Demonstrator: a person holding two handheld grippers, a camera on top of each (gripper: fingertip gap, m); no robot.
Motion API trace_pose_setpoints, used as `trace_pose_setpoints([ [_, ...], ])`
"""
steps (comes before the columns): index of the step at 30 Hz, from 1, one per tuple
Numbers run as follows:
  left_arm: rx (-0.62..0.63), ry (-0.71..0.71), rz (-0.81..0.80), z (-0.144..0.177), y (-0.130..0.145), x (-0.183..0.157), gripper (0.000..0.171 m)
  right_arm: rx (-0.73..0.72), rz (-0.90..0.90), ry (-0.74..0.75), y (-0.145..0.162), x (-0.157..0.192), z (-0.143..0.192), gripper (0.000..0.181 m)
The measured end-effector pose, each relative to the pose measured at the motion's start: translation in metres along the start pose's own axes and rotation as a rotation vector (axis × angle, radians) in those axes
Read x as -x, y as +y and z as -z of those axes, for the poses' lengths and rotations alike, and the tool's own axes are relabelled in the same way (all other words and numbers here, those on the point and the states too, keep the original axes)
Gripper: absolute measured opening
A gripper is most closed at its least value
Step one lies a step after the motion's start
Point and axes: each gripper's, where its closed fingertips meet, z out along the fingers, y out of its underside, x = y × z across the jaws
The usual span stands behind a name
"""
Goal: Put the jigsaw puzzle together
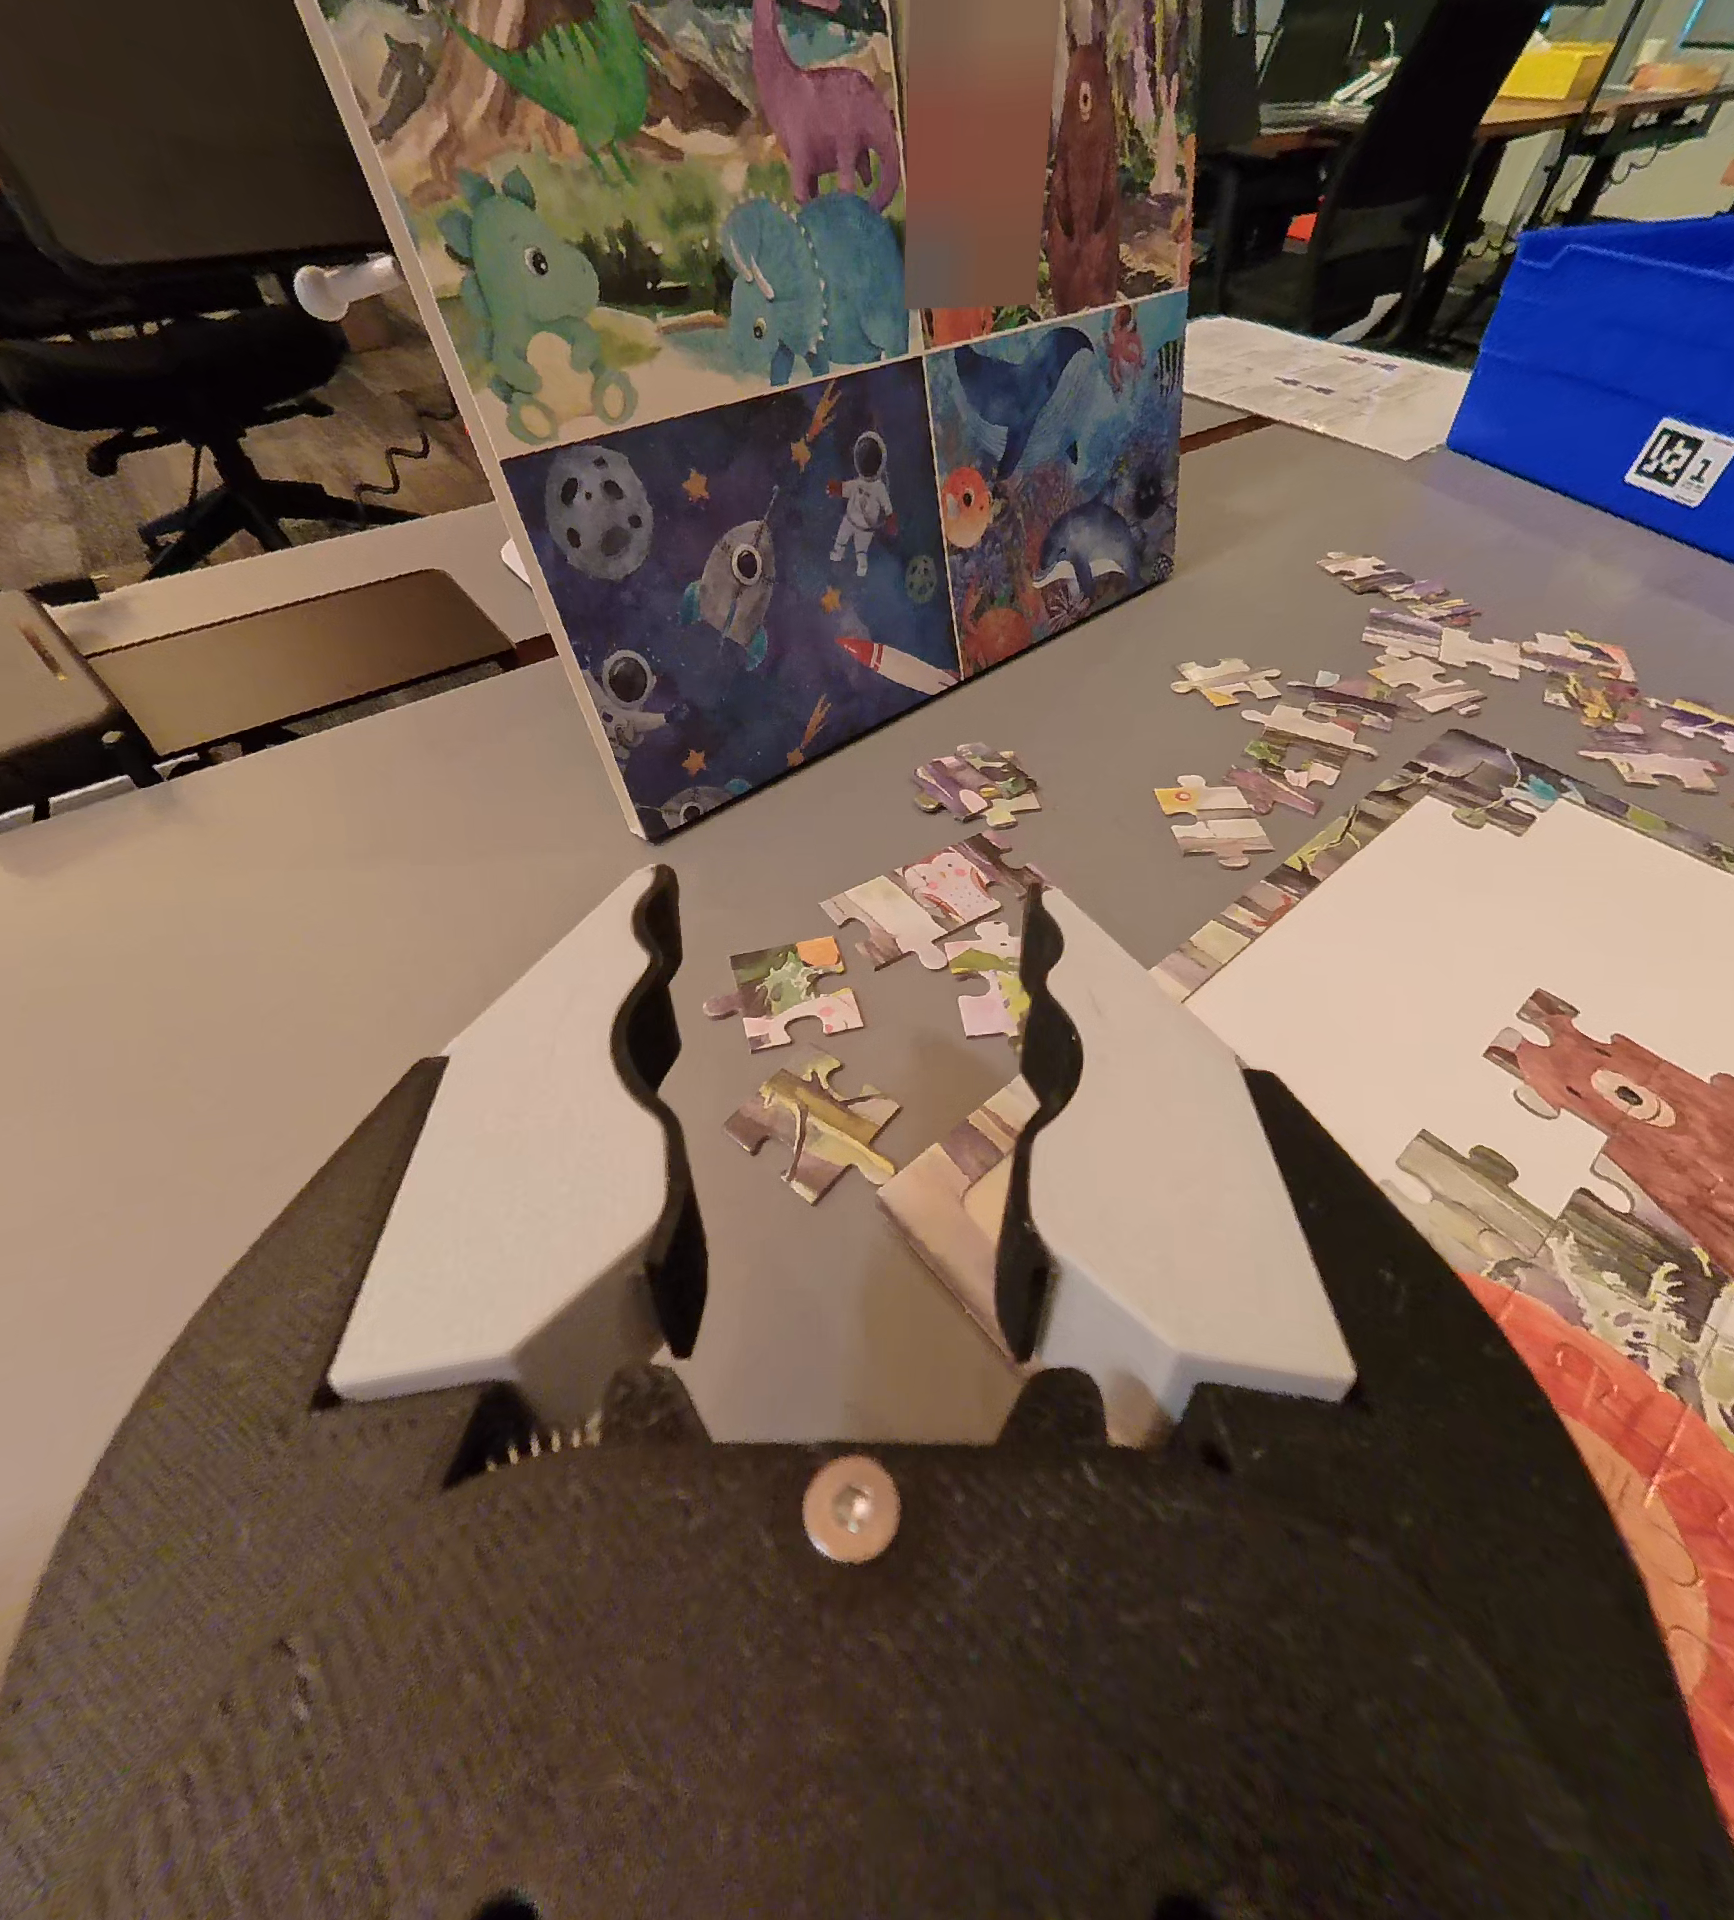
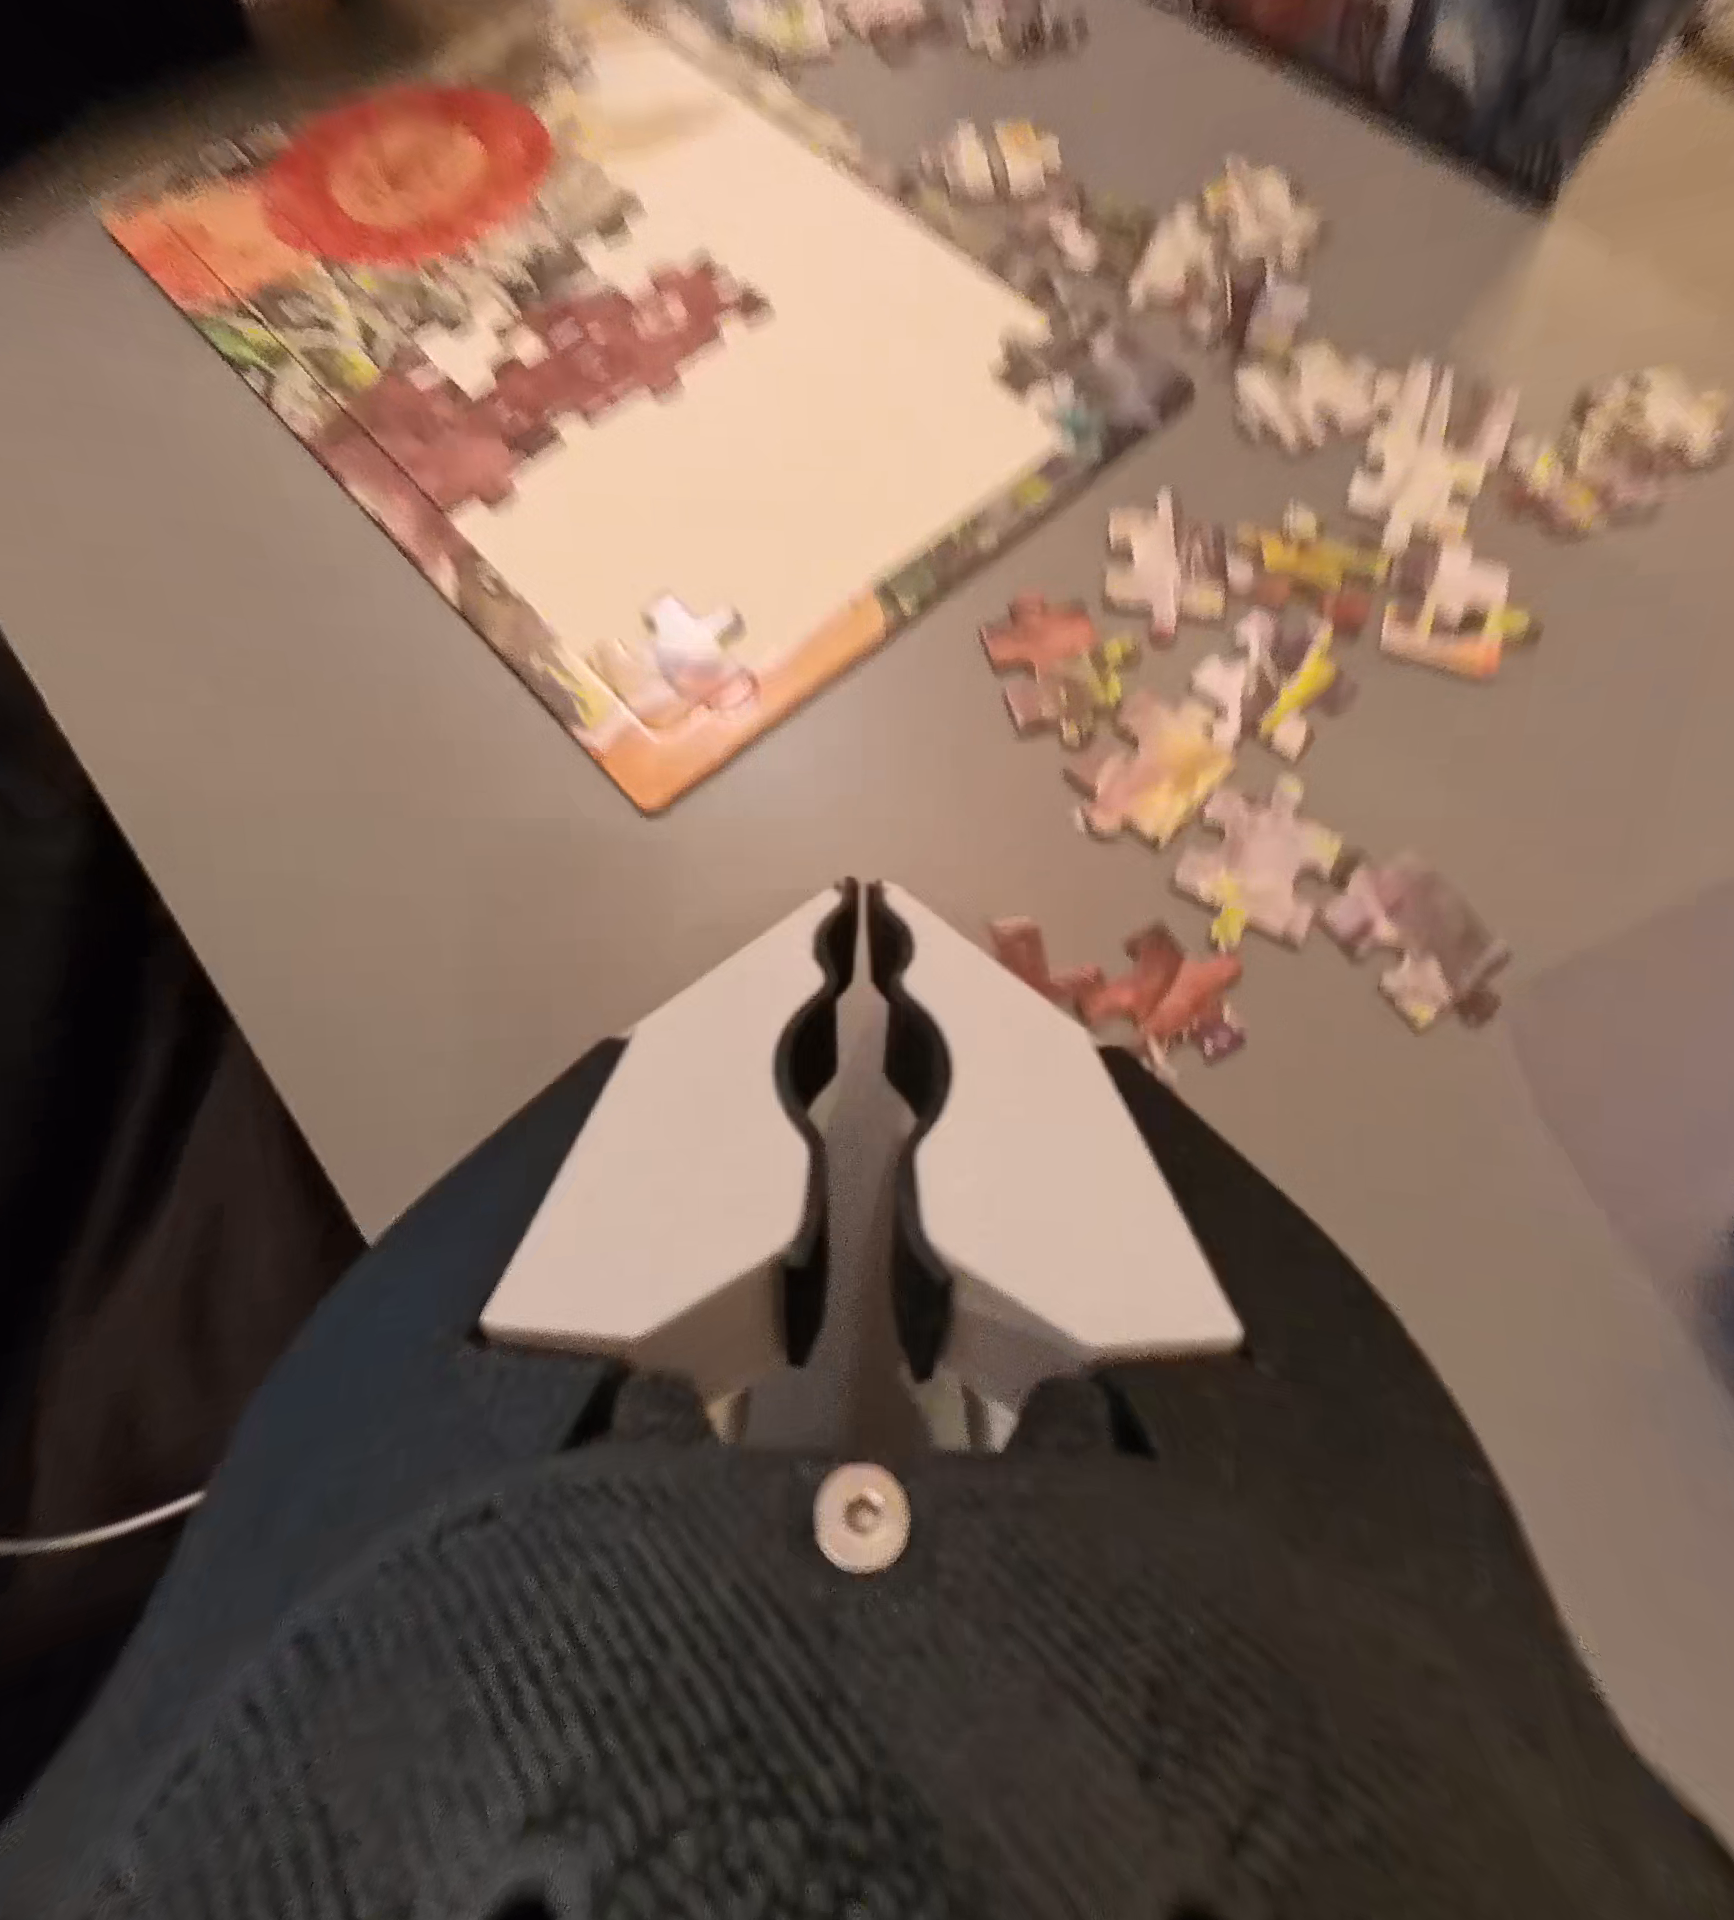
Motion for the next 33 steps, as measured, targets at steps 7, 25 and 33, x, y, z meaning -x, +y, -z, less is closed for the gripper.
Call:
trace_pose_setpoints([
  [7,-0.023,0.090,-0.021,-0.002,-0.008,-0.030,0.064,-0.002,0.092,-0.002,-0.025,0.015,-0.013,0.012],
  [25,0.012,0.114,-0.117,-0.006,-0.004,-0.053,0.062,0.213,-0.269,0.149,0.044,-0.037,-0.005,0.056],
  [33,0.006,0.116,-0.111,-0.006,-0.005,-0.053,0.061,0.287,-0.274,0.252,0.038,-0.039,-0.019,0.040],
])
